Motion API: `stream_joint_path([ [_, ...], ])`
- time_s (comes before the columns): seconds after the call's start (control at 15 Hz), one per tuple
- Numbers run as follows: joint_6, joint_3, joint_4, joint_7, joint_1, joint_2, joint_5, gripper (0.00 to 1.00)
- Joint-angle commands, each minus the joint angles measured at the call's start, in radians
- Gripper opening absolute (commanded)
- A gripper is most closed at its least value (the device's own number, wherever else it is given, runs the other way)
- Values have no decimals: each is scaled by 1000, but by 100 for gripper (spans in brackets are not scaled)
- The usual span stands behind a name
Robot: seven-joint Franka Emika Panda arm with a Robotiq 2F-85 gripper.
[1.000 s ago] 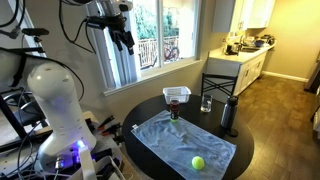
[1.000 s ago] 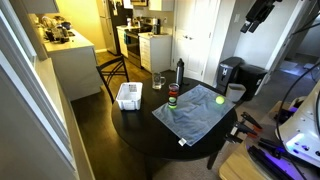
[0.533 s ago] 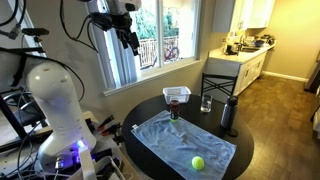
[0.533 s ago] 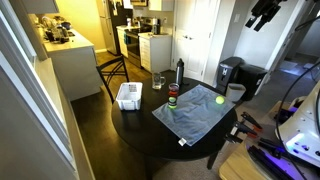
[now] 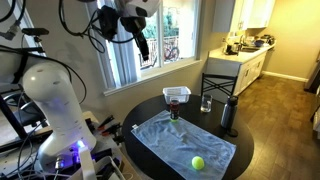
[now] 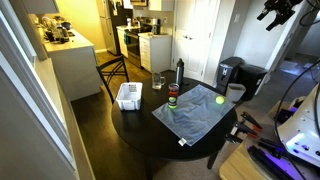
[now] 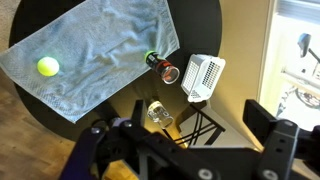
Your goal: Put the tennis ball into the tennis ball canister
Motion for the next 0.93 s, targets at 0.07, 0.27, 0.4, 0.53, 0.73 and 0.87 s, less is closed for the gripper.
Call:
stream_joint_path([
  [0.07, 40, -93, 71, -20, -30, 165, 158, 100],
  [0.27, 95, -138, 110, -22, -25, 269, 245, 100],
  [0.4, 132, -167, 142, -26, -22, 348, 298, 100],
  [0.53, 167, -195, 173, -38, -23, 430, 346, 100],
  [0.73, 185, -236, 230, -46, -33, 549, 398, 100],
  [0.87, 176, -267, 269, -50, -42, 624, 435, 100],
])
